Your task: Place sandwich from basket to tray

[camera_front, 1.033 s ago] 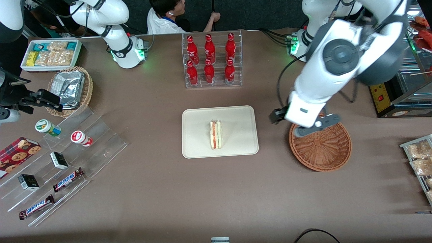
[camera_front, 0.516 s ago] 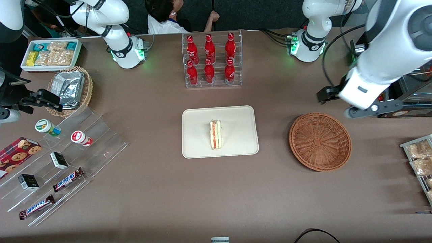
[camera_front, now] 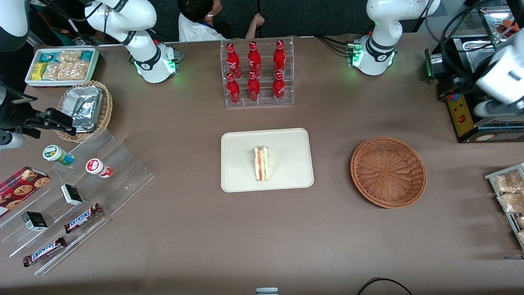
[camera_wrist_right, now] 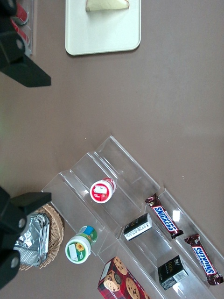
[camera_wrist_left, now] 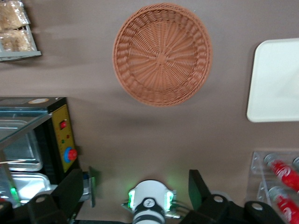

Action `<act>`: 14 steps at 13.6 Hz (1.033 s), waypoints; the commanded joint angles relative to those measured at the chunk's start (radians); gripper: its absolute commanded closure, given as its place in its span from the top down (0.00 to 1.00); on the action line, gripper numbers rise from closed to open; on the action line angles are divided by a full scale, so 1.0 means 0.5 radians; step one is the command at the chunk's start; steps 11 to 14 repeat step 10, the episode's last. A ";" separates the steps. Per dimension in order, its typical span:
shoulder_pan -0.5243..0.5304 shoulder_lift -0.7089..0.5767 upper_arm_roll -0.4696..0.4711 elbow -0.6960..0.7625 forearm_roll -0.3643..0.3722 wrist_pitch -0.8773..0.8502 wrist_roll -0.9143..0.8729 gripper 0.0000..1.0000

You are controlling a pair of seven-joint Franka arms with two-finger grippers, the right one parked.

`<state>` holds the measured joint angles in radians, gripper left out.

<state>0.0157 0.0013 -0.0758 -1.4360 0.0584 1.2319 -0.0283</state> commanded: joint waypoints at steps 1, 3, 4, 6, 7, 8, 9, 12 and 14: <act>-0.065 -0.202 0.124 -0.184 -0.022 -0.003 0.124 0.99; -0.068 -0.227 0.161 -0.181 -0.022 -0.031 0.118 0.99; -0.068 -0.202 0.158 -0.171 -0.019 -0.028 0.121 0.99; -0.071 -0.156 0.136 -0.135 -0.012 -0.019 0.115 0.99; -0.071 -0.138 0.136 -0.119 -0.025 -0.010 0.106 0.99; -0.068 -0.134 0.139 -0.113 -0.025 0.000 0.106 0.99; -0.068 -0.113 0.139 -0.110 -0.019 0.021 0.103 0.99; -0.068 -0.104 0.139 -0.107 -0.025 0.033 0.100 0.99; -0.068 -0.104 0.139 -0.107 -0.025 0.033 0.100 0.99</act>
